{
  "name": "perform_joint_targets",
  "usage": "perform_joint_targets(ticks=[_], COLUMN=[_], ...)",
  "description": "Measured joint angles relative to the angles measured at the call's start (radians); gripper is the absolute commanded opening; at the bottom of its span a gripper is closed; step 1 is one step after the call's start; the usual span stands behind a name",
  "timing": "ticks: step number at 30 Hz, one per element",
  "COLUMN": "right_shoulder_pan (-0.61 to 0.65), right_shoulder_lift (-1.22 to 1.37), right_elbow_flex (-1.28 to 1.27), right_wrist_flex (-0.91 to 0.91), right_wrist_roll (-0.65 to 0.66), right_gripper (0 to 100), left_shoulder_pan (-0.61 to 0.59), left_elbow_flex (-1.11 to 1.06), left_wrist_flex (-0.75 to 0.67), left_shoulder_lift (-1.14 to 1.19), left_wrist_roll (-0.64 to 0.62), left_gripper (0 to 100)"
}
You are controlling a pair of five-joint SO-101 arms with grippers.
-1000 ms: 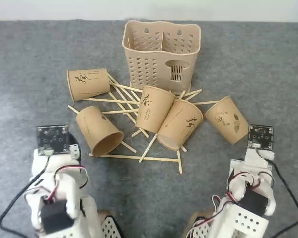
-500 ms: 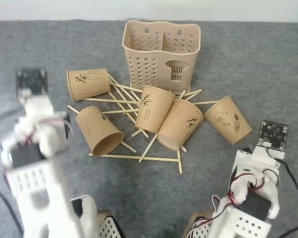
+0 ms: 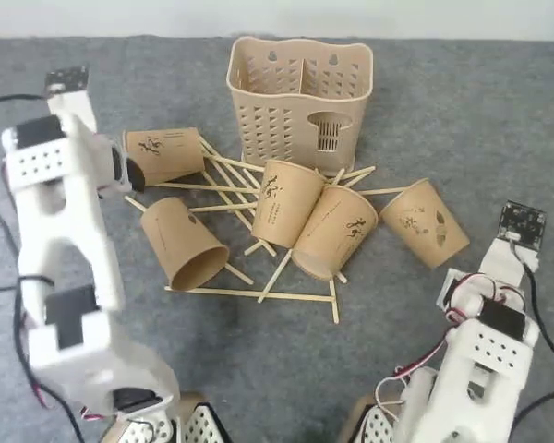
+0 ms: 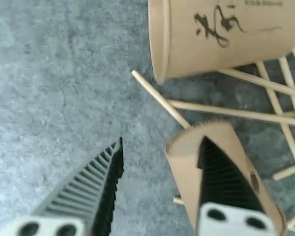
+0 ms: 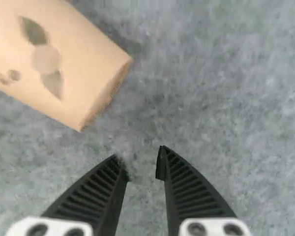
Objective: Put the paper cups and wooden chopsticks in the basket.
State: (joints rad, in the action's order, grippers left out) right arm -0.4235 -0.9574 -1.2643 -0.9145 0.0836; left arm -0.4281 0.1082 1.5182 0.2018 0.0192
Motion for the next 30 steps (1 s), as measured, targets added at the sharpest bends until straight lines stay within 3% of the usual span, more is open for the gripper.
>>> perform_joint_targets(ticks=[12, 17, 19, 23, 30], right_shoulder_pan=[-0.002, -0.002, -0.002, -0.002, -0.002], right_shoulder_lift=[-0.187, -0.333, -0.394, -0.509, -0.701], right_elbow_flex=[-0.077, -0.118, -0.137, -0.172, -0.212], right_wrist_flex=[0.006, -0.014, -0.035, -0.074, -0.158], right_wrist_roll=[0.000, 0.000, 0.000, 0.000, 0.000], right_gripper=[9.1, 9.1, 9.1, 9.1, 9.1], left_shoulder_pan=[0.026, 0.057, 0.069, 0.110, 0.149], left_elbow_flex=[0.370, 0.456, 0.497, 0.525, 0.539], left_wrist_flex=[-0.029, -0.069, -0.072, -0.072, -0.118], left_shoulder_lift=[0.334, 0.451, 0.486, 0.546, 0.552], left_wrist_roll=[-0.002, -0.089, -0.123, -0.163, -0.198], left_gripper=[26, 25, 20, 0, 1])
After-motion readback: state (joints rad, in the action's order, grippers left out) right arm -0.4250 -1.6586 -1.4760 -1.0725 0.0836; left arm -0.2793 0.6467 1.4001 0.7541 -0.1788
